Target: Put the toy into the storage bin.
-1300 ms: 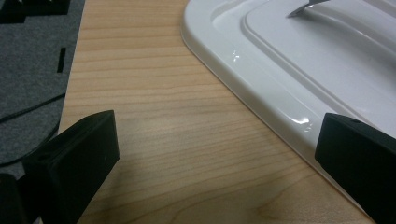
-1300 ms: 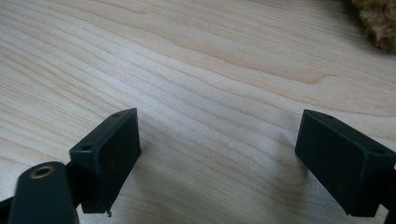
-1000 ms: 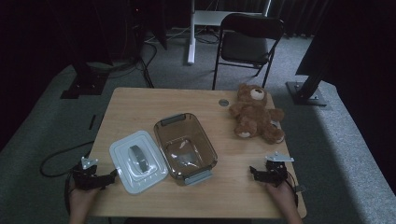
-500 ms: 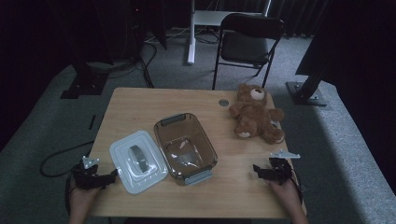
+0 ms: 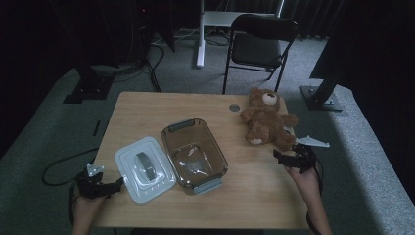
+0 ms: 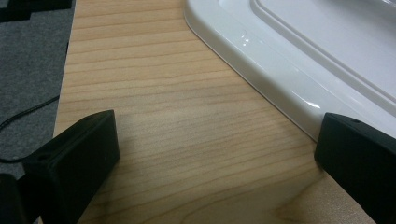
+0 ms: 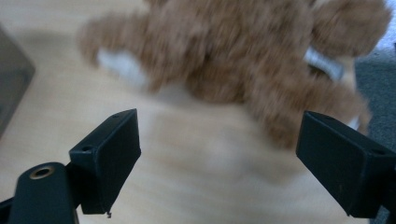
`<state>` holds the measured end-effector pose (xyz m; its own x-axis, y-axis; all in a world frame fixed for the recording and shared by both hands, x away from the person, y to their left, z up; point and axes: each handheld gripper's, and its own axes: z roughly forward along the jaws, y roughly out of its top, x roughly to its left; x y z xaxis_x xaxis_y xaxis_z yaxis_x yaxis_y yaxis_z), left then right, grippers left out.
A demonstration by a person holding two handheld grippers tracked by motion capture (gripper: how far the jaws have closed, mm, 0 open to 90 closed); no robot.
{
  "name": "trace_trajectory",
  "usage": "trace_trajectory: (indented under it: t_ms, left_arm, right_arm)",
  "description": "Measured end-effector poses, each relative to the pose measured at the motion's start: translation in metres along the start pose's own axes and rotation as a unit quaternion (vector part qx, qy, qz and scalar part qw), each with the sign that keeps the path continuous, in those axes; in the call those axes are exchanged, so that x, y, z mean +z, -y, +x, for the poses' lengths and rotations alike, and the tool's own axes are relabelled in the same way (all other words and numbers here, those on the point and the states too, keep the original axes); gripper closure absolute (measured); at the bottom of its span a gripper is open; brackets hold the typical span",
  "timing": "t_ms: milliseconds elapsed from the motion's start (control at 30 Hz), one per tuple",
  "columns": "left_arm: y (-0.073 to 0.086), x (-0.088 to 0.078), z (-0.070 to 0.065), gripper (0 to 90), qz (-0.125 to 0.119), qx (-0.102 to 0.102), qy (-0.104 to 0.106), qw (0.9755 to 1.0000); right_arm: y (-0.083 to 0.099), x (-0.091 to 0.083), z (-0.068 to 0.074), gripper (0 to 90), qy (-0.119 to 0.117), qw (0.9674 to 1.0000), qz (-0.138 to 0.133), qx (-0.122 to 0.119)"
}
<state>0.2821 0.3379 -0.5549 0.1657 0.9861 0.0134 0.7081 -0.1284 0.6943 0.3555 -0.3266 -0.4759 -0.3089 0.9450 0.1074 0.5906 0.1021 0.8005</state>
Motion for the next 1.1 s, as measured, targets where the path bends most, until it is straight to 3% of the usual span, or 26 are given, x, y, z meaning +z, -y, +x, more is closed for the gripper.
trace_trajectory:
  t_ms: [233,500,667,833,1100]
  left_arm:
    - [0.000,0.000,0.000,0.6,0.000,0.003,0.003,1.0000]
    - [0.000,0.000,0.000,0.6,0.000,0.004,0.003,1.0000]
    - [-0.001,0.000,0.000,0.6,0.000,0.004,0.003,1.0000]
    - [0.000,0.000,0.000,0.7,0.000,0.003,0.003,1.0000]
    - [0.000,0.000,0.000,0.6,0.000,0.003,0.003,1.0000]
  right_arm:
    - [-0.049,0.017,-0.001,12.9,0.015,0.9998,-0.008,0.009]
    - [-0.082,0.049,0.001,12.9,0.025,0.9995,0.008,0.018]
    - [-0.093,0.067,-0.004,12.9,0.035,0.9985,0.011,0.042]
    - [-0.098,0.082,-0.010,13.0,0.038,0.9960,0.014,0.080]
    - [-0.101,0.104,-0.015,12.9,0.047,0.9930,0.038,0.101]
